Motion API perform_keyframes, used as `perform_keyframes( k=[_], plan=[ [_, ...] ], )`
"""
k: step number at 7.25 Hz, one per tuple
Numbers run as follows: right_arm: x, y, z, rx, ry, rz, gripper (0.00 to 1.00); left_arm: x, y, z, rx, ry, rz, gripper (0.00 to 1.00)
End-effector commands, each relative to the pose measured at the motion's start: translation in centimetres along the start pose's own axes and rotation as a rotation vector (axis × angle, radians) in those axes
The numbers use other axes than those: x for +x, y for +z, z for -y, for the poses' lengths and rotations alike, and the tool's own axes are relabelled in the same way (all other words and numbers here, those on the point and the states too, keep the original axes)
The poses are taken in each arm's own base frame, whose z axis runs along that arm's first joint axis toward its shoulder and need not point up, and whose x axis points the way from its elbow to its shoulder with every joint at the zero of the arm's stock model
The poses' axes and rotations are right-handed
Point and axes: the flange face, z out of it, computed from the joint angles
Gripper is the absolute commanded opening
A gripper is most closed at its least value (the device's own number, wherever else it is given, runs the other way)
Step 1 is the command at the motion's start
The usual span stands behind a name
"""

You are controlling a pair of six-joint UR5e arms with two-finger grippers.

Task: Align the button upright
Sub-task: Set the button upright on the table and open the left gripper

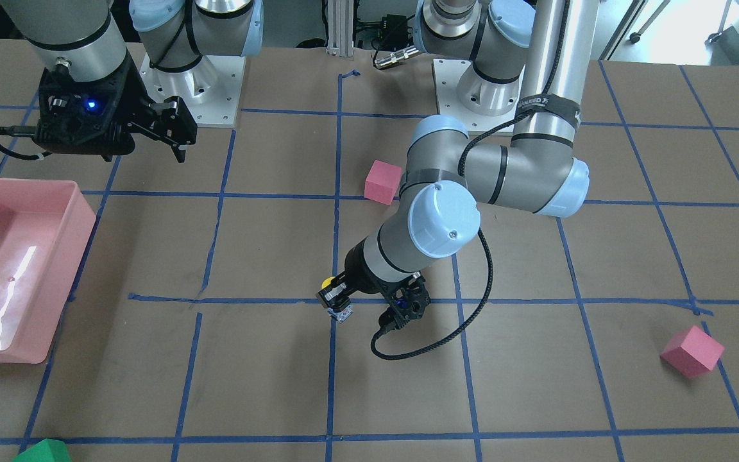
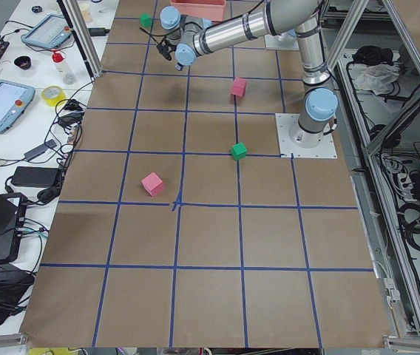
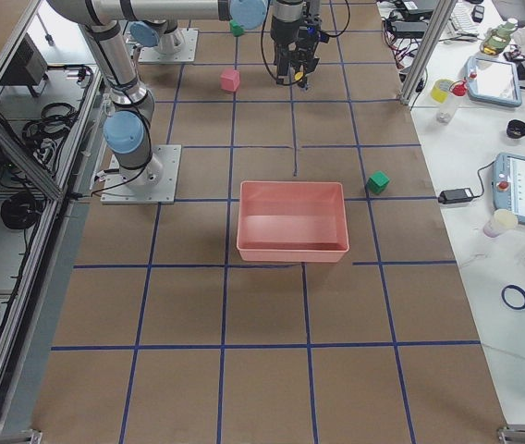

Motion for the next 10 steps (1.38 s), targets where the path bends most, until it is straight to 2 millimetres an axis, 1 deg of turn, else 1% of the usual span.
perform_keyframes(
  k=[1, 3, 4, 5, 6, 8, 9, 10],
  plan=[
    [0.0, 0.1, 0.0, -0.002, 0.001, -0.001, 1.00, -0.8, 1.9, 2.4, -0.120, -0.168, -0.024, 0.00],
    [0.0, 0.0, 0.0, -0.001, -0.001, 0.002, 1.00, -0.9, 4.0, 2.9, -0.193, -0.202, -0.032, 0.00],
    [0.0, 0.0, -0.1, -0.001, 0.001, 0.002, 1.00, -1.3, 4.4, 2.7, -0.248, -0.204, -0.055, 0.00],
    [0.0, 0.0, -0.1, 0.001, 0.001, 0.001, 1.00, -2.3, 4.1, 3.8, -0.259, -0.227, -0.067, 0.00],
    [0.0, 0.0, -0.1, 0.002, -0.001, 0.001, 1.00, -2.9, 4.2, 4.2, -0.260, -0.224, -0.067, 0.02],
    [-0.2, -0.3, 0.0, 0.010, -0.003, 0.016, 1.00, -3.6, 4.9, 4.1, -0.271, -0.226, -0.056, 0.03],
    [-0.2, -0.3, -0.1, 0.009, -0.004, 0.014, 1.00, -3.7, 4.5, 3.9, -0.260, -0.218, -0.055, 0.08],
    [-0.1, -0.3, 0.0, 0.010, -0.002, 0.014, 1.00, -3.7, 4.6, 3.9, -0.264, -0.218, -0.057, 0.62]
  ],
)
